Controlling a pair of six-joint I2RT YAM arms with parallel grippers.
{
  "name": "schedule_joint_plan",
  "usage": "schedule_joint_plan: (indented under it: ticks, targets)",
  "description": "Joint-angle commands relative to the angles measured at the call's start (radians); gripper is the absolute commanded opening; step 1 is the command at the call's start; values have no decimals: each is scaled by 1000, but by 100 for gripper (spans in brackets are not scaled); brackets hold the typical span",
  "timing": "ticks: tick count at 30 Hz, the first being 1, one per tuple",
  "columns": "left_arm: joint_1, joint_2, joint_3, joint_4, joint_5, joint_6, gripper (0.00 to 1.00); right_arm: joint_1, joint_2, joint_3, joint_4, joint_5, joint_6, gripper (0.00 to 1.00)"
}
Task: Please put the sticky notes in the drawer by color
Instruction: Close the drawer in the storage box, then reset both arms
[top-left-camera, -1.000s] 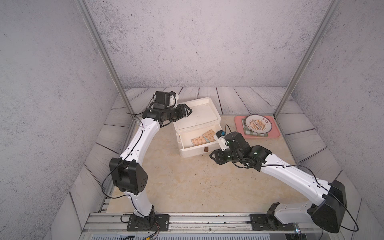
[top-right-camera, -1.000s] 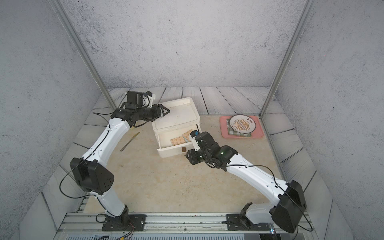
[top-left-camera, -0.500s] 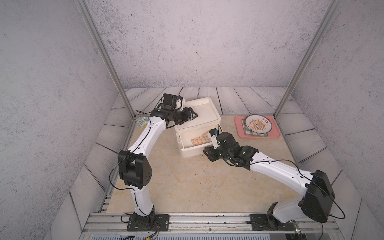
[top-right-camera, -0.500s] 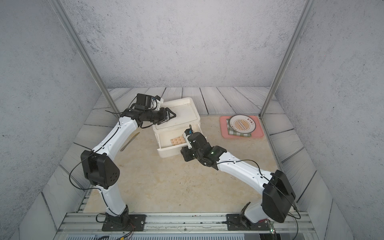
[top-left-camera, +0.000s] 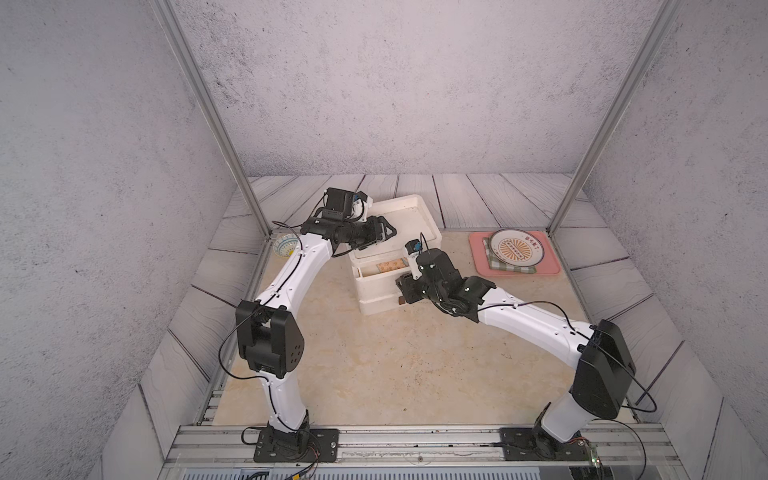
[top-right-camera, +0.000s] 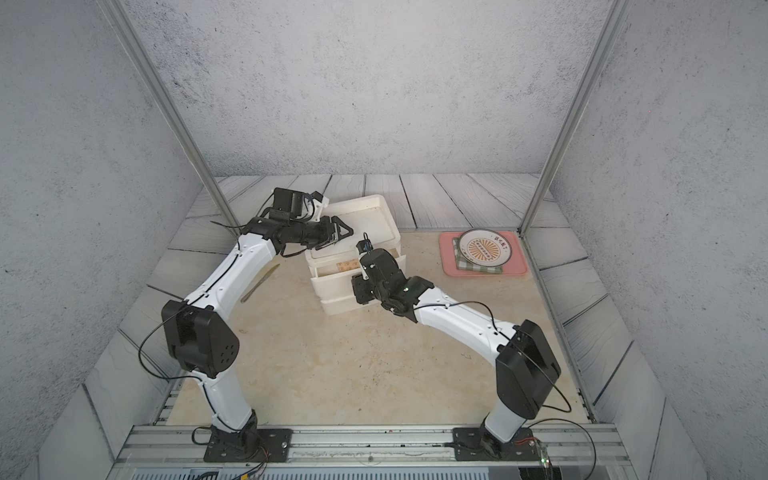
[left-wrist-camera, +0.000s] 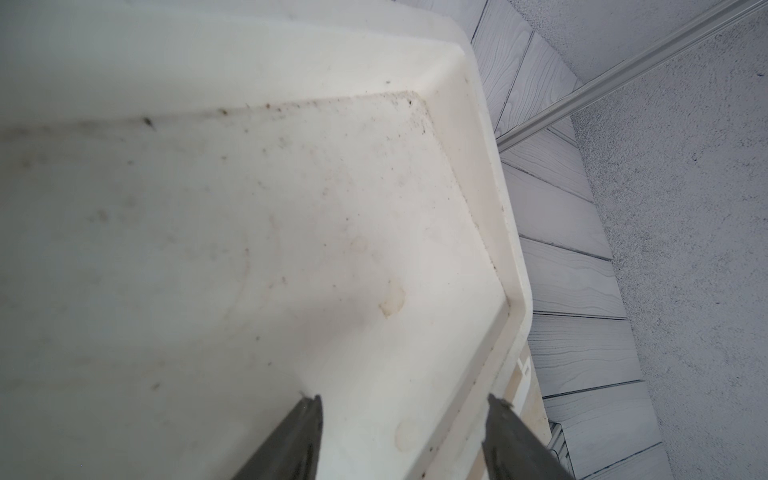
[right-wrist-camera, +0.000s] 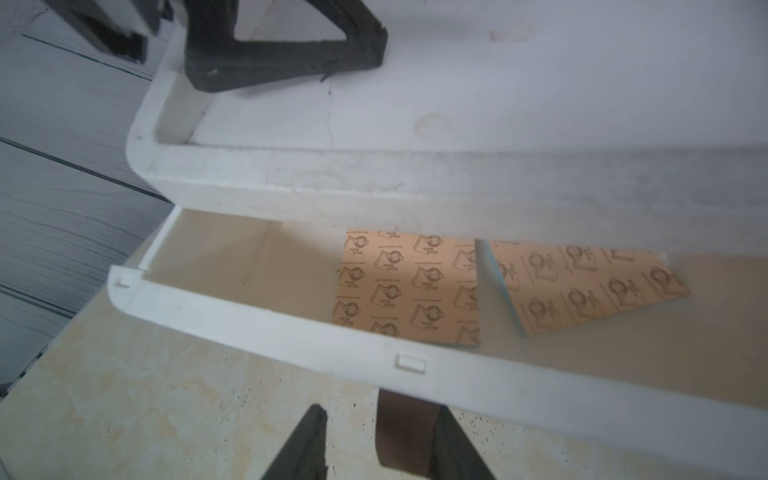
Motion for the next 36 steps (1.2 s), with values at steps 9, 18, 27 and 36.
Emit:
schedule_joint_plan:
  ticks: [9, 18, 27, 36]
  targets:
    - [27, -15, -64, -42, 18, 4, 67, -5, 162, 123, 168, 69, -67, 44]
    - [40, -56, -71, -42, 14, 23, 67, -5, 92, 115, 124, 35, -53, 46]
    - [55, -271, -132, -19, -139, 89, 71, -13, -278, -68, -163, 137, -83, 73]
    - [87, -690, -610, 162, -418, 62, 77, -79, -633, -300, -367, 367, -71, 99]
